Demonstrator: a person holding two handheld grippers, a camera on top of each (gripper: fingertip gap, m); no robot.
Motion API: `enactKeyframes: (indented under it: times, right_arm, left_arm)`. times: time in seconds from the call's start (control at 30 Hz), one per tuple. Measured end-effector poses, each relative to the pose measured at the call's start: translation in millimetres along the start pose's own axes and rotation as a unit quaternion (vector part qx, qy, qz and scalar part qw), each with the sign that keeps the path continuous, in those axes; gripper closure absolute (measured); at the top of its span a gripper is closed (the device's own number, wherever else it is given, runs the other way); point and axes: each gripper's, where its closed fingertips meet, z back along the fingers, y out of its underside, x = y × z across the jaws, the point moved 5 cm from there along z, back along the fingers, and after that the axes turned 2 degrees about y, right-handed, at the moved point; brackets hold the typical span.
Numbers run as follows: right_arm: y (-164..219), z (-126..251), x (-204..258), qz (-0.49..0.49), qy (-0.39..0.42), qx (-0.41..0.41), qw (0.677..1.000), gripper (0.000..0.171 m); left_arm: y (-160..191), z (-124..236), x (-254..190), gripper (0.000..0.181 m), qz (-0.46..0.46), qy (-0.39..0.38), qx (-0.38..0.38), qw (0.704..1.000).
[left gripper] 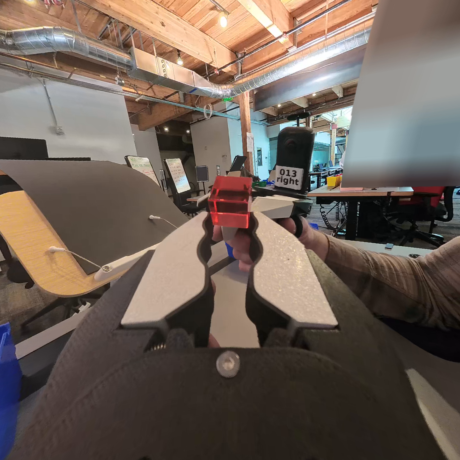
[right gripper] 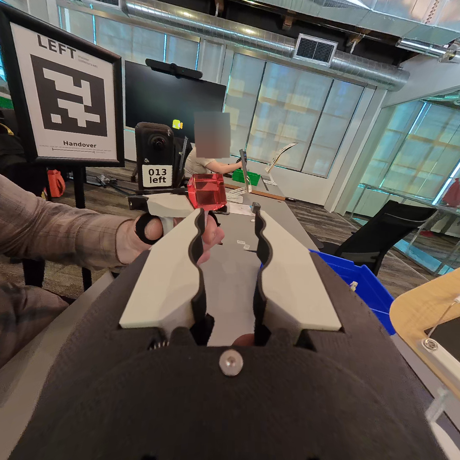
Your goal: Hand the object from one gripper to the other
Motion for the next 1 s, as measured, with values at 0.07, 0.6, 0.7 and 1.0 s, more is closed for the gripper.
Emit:
enactKeyframes:
  times: [0.07,0.6,0.7,1.0]
  right_arm:
    - [0.8,0.5,-0.1,-0.004,-0.005,-0.002,1.0,0.134]
    - [1.8,-2.2,8.5,-0.044,-0.048,-0.024,0.998,0.147]
    - [2.7,-1.4,9.9,-0.045,-0.059,-0.017,0.997,0.147]
    - [0.8,5.3,5.9,0.059,-0.013,0.035,0.998,0.148]
  left_arm:
    - [0.8,-0.3,-0.1,0.154,0.001,0.0,0.0,1.0]
    - [10.6,-4.3,0.7,0.154,0.031,0.019,0.012,0.999]
    - [11.5,-3.2,-0.6,0.154,0.03,0.031,0.02,0.999]
    - [9.8,-0.8,10.0,0.141,0.032,0.022,0.081,0.996]
